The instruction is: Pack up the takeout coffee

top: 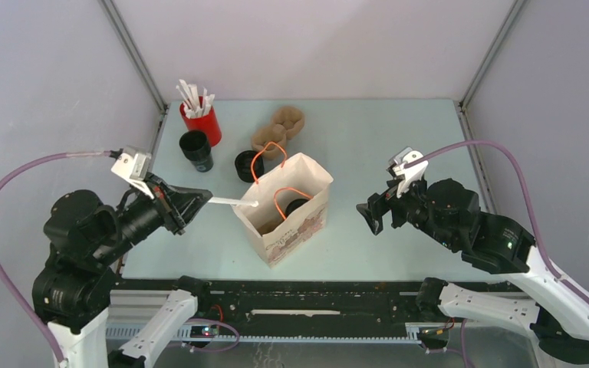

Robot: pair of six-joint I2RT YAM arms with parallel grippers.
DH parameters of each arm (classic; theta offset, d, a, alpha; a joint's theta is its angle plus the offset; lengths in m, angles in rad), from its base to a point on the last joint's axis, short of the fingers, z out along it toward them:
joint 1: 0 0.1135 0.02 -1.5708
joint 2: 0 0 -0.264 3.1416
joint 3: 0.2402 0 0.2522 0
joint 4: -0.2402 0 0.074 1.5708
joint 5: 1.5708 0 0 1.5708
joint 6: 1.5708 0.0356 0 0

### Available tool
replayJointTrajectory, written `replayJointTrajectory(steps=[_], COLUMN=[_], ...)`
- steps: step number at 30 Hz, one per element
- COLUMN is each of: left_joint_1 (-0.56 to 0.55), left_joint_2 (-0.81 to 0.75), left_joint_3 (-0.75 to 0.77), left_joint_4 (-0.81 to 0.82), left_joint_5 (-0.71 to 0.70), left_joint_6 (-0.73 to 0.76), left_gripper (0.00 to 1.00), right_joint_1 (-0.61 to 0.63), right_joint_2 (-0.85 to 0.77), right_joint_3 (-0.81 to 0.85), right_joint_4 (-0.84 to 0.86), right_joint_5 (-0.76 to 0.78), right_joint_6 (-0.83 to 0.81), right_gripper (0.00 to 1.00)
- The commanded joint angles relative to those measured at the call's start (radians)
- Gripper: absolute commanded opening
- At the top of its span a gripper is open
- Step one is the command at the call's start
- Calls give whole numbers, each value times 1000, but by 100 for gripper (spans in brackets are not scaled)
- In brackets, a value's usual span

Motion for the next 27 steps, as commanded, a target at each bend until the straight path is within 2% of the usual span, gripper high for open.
replayJointTrajectory(steps=[1,4,6,12,15,20,27], left_joint_1=[-8,-8,-8,-10,-10,-10,-10], left_joint_2=[36,59,75,92,82,27,-111], left_joint_3=[-45,-44,-43,-32,8,91,112], left_joint_4=[-11,-32,-23,25,28,93,334], left_joint_5=[-12,-66,-47,-21,-35,-132,-304], left_joint_6=[29,48,44,36,44,30,-15], left_gripper=[0,2,6,49,63,78,92], right_joint_1=[19,30,33,35,36,36,33], right_joint_2=[-6,-14,-17,-39,-78,-186,-222], right_joint_3=[2,2,2,3,2,21,241], right_joint_4=[27,25,22,30,56,151,155], right_joint_5=[19,37,48,63,85,148,143], right_joint_6=[31,34,31,23,39,59,69], right_gripper=[100,100,100,100,100,100,100])
